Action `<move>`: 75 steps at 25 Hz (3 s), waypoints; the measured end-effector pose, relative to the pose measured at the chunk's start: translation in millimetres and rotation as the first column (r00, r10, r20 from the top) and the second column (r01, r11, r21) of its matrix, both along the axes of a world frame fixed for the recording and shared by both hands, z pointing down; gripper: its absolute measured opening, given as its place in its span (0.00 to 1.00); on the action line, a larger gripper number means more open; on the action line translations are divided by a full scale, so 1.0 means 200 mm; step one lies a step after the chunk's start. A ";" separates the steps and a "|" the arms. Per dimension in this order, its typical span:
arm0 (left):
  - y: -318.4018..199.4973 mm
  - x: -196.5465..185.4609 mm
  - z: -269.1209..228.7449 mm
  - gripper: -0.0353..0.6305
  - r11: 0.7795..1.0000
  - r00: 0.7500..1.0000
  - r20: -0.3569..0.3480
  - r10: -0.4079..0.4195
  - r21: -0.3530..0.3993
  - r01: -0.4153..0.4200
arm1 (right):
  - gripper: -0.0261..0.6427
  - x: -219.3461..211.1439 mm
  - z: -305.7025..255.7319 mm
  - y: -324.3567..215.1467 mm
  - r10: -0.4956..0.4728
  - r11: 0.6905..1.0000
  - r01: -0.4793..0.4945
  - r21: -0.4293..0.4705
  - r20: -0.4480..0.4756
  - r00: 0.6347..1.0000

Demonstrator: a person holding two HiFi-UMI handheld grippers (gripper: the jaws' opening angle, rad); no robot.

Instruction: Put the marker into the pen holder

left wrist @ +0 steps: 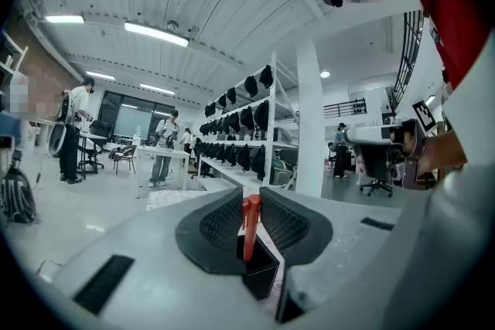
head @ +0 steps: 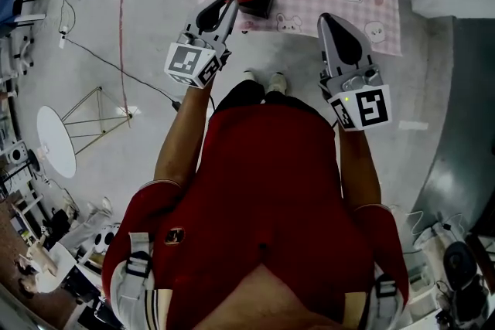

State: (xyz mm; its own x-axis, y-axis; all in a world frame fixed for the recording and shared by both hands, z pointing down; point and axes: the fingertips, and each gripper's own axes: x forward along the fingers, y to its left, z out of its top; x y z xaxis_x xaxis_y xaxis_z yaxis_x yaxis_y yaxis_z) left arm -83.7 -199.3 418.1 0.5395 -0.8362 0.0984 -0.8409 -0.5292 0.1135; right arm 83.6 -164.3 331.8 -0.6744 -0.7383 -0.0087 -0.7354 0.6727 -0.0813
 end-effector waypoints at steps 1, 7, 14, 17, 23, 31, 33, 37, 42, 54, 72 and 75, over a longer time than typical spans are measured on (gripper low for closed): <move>-0.01 0.00 0.02 0.16 1.000 1.000 0.003 0.005 -0.006 -0.005 | 0.04 0.00 0.00 0.01 0.004 1.000 -0.004 -0.002 -0.004 1.000; -0.04 0.00 0.12 0.16 0.998 0.999 0.000 0.040 -0.044 -0.040 | 0.04 -0.02 0.00 0.02 0.041 0.999 -0.041 -0.013 -0.030 0.999; -0.10 0.02 0.24 0.16 0.994 0.996 0.028 0.082 -0.077 -0.080 | 0.04 -0.01 0.04 0.00 0.082 0.996 -0.084 -0.036 -0.055 0.995; -0.12 0.02 0.27 0.16 0.992 0.994 0.045 0.099 -0.082 -0.095 | 0.04 -0.03 0.07 0.00 0.094 0.994 -0.097 -0.047 -0.062 0.994; -0.15 0.01 0.35 0.16 0.987 0.990 0.065 0.125 -0.106 -0.117 | 0.04 -0.05 0.10 -0.01 0.113 0.991 -0.118 -0.065 -0.080 0.990; -0.15 0.03 0.42 0.16 0.981 0.984 0.083 0.156 -0.129 -0.144 | 0.04 -0.05 0.12 -0.01 0.145 0.985 -0.153 -0.081 -0.099 0.985; -0.16 0.03 0.44 0.16 0.979 0.982 0.091 0.163 -0.136 -0.150 | 0.04 -0.05 0.12 -0.01 0.150 0.984 -0.159 -0.083 -0.101 0.983; -0.16 0.04 0.48 0.16 0.976 0.979 0.107 0.173 -0.149 -0.157 | 0.04 -0.04 0.13 -0.01 0.160 0.982 -0.169 -0.086 -0.105 0.982; -0.14 0.04 0.50 0.16 0.973 0.975 0.121 0.186 -0.159 -0.166 | 0.04 -0.04 0.13 0.00 0.165 0.980 -0.175 -0.092 -0.106 0.981; -0.15 0.06 0.53 0.16 0.968 0.971 0.123 0.206 -0.171 -0.184 | 0.04 -0.03 0.16 -0.01 0.170 0.978 -0.181 -0.104 -0.103 0.980; -0.13 0.03 0.49 0.20 0.976 0.976 0.123 0.179 -0.149 -0.160 | 0.04 -0.04 0.17 0.00 0.148 0.982 -0.157 -0.103 -0.090 0.985; -0.12 0.02 0.44 0.20 0.979 0.978 0.116 0.173 -0.129 -0.158 | 0.04 -0.05 0.17 0.00 0.144 0.983 -0.152 -0.101 -0.085 0.986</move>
